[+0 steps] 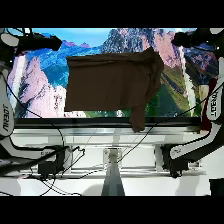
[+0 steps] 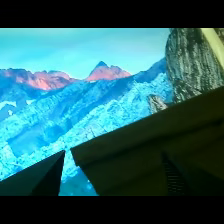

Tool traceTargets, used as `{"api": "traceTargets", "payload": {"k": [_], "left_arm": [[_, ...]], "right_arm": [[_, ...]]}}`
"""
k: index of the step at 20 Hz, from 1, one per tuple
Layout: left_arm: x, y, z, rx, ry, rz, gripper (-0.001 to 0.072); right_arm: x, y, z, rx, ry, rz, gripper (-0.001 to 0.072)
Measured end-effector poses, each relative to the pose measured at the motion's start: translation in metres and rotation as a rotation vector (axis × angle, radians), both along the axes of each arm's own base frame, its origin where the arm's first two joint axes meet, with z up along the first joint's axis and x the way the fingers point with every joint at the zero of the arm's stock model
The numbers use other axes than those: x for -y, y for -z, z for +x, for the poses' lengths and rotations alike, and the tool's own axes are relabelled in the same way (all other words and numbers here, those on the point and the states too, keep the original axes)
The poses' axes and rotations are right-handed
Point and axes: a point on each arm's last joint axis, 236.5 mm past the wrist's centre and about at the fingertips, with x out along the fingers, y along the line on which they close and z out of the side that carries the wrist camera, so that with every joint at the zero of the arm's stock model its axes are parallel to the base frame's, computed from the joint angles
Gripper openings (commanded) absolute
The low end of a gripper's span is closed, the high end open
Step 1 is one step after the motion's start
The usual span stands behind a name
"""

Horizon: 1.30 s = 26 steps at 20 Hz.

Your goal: Fold the clothes and pants, and hang the long-sleeved shirts on hangers.

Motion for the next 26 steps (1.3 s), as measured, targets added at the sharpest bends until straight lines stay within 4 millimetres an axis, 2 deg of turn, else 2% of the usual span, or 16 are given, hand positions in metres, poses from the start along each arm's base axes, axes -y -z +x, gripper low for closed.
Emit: {"api": "traceTargets", "payload": {"k": [2, 5, 7, 8, 10, 11, 13, 14, 17, 20, 22, 26], "left_arm": [[-0.002, -0.014, -0.013, -0.011, 0.012, -0.010, 0.0386], [-0.013, -0.041, -0.035, -0.010, 0.017, -0.015, 0.0197], [-0.027, -0.062, -0.052, -0.002, 0.006, -0.010, 0.0196], [-0.036, -0.072, -0.061, 0.002, -0.003, -0.007, 0.0196], [-0.052, -0.088, -0.079, 0.004, -0.020, -0.002, 0.0196], [-0.059, -0.093, -0.088, -0.001, -0.029, -0.001, 0.0196], [-0.068, -0.098, -0.101, -0.021, -0.037, -0.002, 0.0196], [-0.070, -0.098, -0.106, -0.033, -0.044, -0.011, 0.0196], [-0.074, -0.098, -0.114, -0.067, -0.065, -0.041, 0.0196], [-0.075, -0.095, -0.118, -0.089, -0.074, -0.060, 0.0196], [-0.075, -0.093, -0.118, -0.101, -0.075, -0.066, 0.0196], [-0.074, -0.089, -0.120, -0.120, -0.073, -0.075, 0.0196]], "right_arm": [[0.029, 0.017, -0.027, -0.116, 0.021, -0.047, 0.0186], [0.062, 0.043, -0.079, -0.296, 0.071, -0.002, 0.0176], [0.065, 0.058, -0.115, -0.376, 0.085, 0.082, 0.0010], [0.059, 0.066, -0.131, -0.403, 0.080, 0.132, 0.0011], [0.034, 0.079, -0.164, -0.442, 0.048, 0.245, 0.0035], [0.018, 0.086, -0.180, -0.457, 0.030, 0.300, 0.0100], [-0.016, 0.098, -0.199, -0.462, 0.009, 0.399, 0.0315], [-0.031, 0.105, -0.206, -0.462, 0.006, 0.433, 0.0347], [-0.075, 0.125, -0.223, -0.488, -0.018, 0.499, 0.0346], [-0.109, 0.144, -0.233, -0.510, -0.020, 0.502, 0.0335], [-0.120, 0.158, -0.236, -0.517, 0.009, 0.480, 0.0334], [-0.122, 0.174, -0.235, -0.521, 0.103, 0.453, 0.0305]]}}
